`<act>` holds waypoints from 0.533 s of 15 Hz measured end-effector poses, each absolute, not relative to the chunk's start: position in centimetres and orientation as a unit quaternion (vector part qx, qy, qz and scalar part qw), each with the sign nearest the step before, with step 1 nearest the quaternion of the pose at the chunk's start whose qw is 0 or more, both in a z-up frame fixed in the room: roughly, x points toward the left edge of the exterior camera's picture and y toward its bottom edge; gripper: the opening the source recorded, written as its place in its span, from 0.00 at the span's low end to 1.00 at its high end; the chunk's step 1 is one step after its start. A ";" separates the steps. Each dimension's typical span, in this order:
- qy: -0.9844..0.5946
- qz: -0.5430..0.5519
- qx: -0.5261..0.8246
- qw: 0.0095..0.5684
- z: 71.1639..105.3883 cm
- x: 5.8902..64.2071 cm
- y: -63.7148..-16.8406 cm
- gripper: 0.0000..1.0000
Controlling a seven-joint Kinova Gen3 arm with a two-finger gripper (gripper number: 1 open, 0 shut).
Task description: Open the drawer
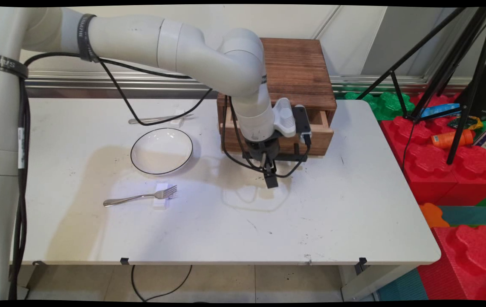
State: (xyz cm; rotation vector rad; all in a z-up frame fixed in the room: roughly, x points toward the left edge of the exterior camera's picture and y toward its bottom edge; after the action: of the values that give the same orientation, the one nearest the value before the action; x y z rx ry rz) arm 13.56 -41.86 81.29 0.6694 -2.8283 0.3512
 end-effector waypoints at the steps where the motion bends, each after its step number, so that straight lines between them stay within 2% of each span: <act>1: -0.961 0.118 0.226 0.107 81.4 13.5 -41.5 1.00; 8: -0.965 0.104 0.216 0.109 81.9 12.9 -37.7 1.00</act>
State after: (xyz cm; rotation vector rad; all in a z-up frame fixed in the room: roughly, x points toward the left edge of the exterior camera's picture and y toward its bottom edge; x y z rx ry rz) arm 12.87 -37.73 81.90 0.6346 -2.8377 0.3065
